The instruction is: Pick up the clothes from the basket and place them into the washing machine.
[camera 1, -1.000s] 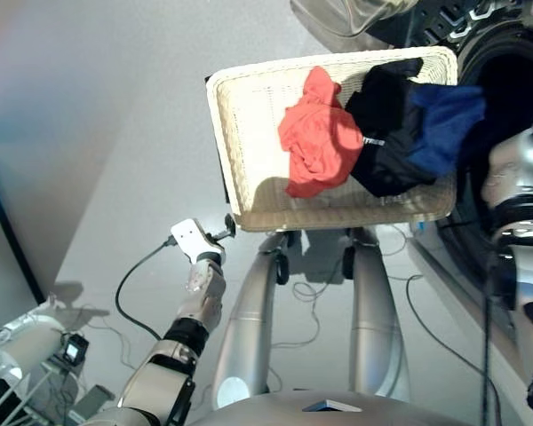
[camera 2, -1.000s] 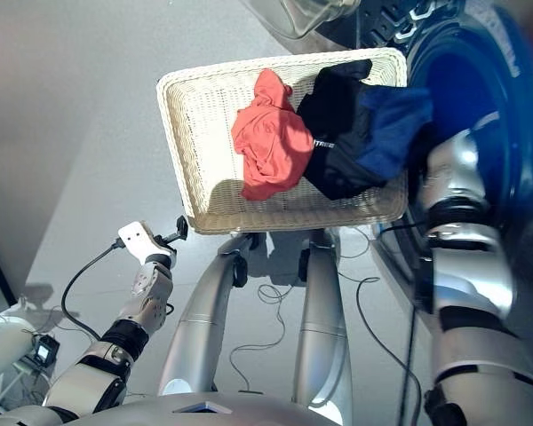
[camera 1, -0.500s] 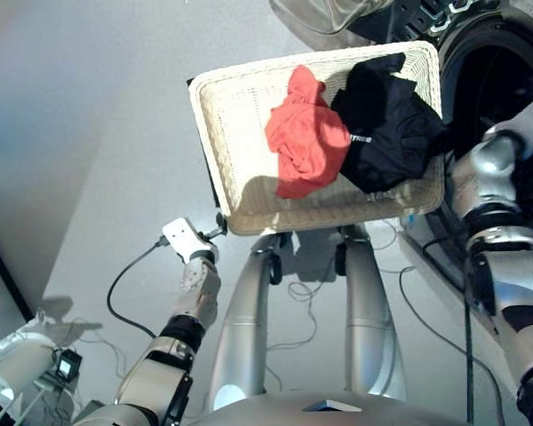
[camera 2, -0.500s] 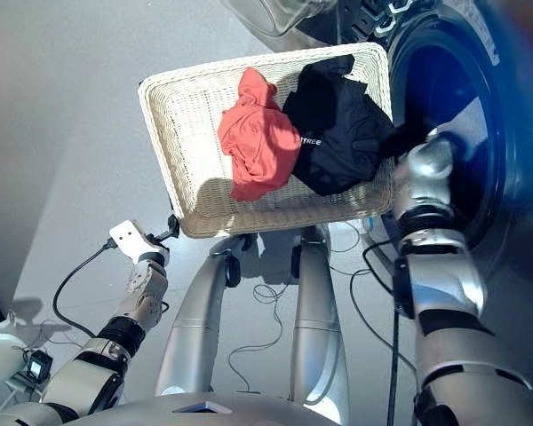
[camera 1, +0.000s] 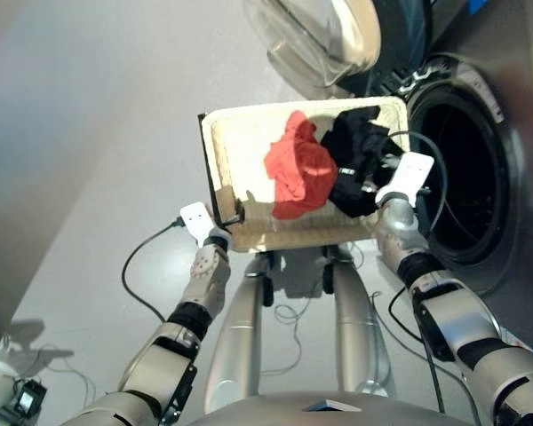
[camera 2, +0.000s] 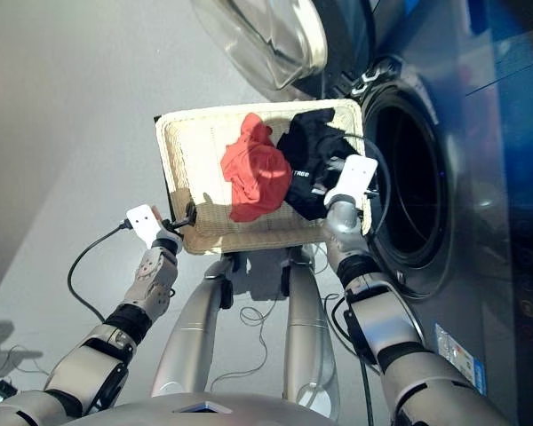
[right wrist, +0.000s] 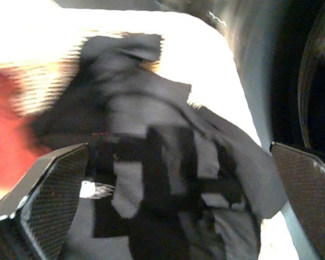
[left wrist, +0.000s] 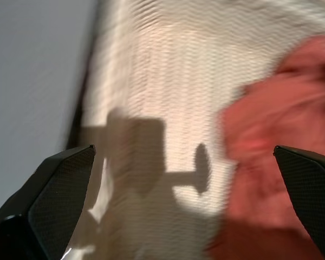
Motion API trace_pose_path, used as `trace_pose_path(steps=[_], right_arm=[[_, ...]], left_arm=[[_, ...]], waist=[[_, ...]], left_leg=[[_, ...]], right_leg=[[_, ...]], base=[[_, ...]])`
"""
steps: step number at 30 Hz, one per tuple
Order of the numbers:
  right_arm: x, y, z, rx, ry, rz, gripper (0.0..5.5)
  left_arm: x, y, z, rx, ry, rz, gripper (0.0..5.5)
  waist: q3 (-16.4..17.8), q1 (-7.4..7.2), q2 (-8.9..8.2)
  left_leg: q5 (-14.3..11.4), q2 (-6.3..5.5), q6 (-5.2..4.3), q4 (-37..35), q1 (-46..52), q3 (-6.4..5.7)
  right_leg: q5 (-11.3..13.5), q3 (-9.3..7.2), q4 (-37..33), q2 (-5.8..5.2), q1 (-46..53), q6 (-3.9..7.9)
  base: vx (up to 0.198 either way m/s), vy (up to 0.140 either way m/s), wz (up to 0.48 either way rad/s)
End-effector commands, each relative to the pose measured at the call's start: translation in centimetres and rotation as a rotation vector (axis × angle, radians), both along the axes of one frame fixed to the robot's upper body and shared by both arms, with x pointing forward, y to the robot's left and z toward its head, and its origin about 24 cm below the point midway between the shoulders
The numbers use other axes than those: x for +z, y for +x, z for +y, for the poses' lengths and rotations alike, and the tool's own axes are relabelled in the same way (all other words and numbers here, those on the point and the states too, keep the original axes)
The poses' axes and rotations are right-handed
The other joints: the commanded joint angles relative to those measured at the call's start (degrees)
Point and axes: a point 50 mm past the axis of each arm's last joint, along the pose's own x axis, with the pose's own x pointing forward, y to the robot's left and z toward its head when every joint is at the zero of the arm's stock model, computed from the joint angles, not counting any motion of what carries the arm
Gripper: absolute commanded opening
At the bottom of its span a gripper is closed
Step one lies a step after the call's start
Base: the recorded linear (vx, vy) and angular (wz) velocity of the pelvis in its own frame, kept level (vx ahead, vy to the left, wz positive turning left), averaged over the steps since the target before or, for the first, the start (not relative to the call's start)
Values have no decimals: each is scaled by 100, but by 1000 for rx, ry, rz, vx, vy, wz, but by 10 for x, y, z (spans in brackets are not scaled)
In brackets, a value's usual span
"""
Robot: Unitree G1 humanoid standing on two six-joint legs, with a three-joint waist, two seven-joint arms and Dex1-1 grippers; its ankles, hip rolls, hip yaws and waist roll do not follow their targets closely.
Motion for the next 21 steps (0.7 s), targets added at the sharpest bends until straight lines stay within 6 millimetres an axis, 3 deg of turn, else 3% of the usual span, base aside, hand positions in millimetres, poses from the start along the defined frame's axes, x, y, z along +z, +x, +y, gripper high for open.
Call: trace_pose_path(steps=[1,5,11,17,21], right_arm=[[1,-5,24,163,-124,-34,550],[-17,-22,36,306,-267,-1,550],[-34,-36,37,412,-428,41,550],[-26,-36,41,406,-399,-4,550],[-14,-31,44,377,-353,-58,550]], left_arm=[[16,10,-9,-68,94,-78,550],[15,12,-17,-105,132,-70,550],[8,15,-25,-140,192,-18,550],[4,21,-23,-108,252,30,550],[5,25,-17,-83,283,43,550]], waist=[[181,-63,-86],[199,-168,-164],[187,-301,-207],[224,-425,-212],[311,-526,-228]], left_leg=[[-215,-26,-164,-113,571,18],[-162,-27,-150,-338,948,125],[-204,-23,-122,-322,1100,245],[-211,1,-111,-270,926,310],[-346,62,-102,53,520,365]], right_leg=[[426,-28,-1285,-36,1053,589],[532,73,-1514,-3,1375,631],[558,203,-1559,70,1493,628],[501,260,-1447,154,1252,618],[385,281,-1178,228,861,576]], base=[[0,0,0],[16,32,-245],[8,8,-117],[0,0,0],[15,-3,0]])
